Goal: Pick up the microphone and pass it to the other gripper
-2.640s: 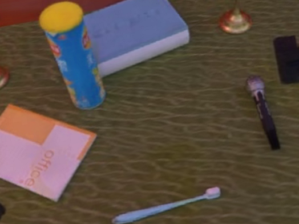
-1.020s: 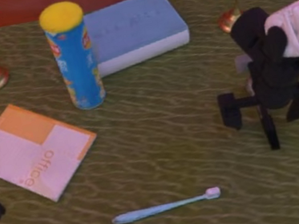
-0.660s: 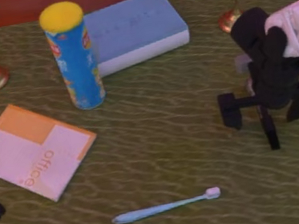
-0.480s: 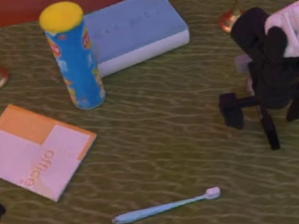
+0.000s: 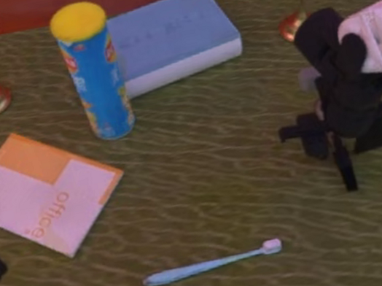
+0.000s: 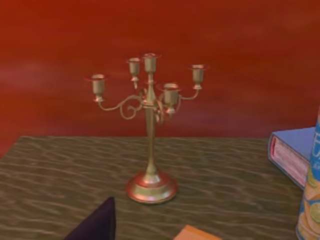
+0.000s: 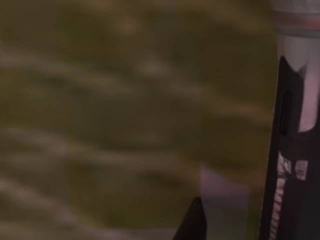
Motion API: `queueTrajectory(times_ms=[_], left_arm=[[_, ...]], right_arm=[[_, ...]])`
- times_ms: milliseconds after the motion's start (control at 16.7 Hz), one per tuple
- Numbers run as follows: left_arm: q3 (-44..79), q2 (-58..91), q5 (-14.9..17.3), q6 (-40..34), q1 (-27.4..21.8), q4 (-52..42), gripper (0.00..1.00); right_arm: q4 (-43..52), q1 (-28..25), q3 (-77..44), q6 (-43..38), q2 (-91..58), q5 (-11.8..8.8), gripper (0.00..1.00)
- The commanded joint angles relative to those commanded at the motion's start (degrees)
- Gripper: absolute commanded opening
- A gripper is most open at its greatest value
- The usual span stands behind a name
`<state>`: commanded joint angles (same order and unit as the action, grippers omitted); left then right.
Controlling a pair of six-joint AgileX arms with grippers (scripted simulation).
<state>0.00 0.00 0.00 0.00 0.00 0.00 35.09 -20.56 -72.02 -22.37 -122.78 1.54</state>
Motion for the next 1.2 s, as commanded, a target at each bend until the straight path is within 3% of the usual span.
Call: queueTrajectory(times_ms=[420, 480, 660, 900, 1200], left_arm=[[0.0, 0.0, 0.0, 0.0, 0.0, 0.0, 1.0], [0.0, 0.0, 0.0, 0.0, 0.0, 0.0, 1.0], [0.0, 0.0, 0.0, 0.0, 0.0, 0.0, 1.0], [0.0, 0.0, 0.0, 0.0, 0.0, 0.0, 1.0], [0.0, 0.0, 0.0, 0.0, 0.0, 0.0, 1.0]], right_arm=[[0.0, 0.0, 0.0, 0.0, 0.0, 0.0, 0.0], [1.6, 0.0, -1.2, 0.8, 3.3, 1.4, 0.0], [-0.3, -0.1, -0.8, 1.3, 3.6, 0.7, 0.0], [-11.0, -0.2, 1.3, 3.8, 5.3, -2.6, 0.0], [-32.2, 0.0, 7.3, 8.7, 9.4, -9.4, 0.0]])
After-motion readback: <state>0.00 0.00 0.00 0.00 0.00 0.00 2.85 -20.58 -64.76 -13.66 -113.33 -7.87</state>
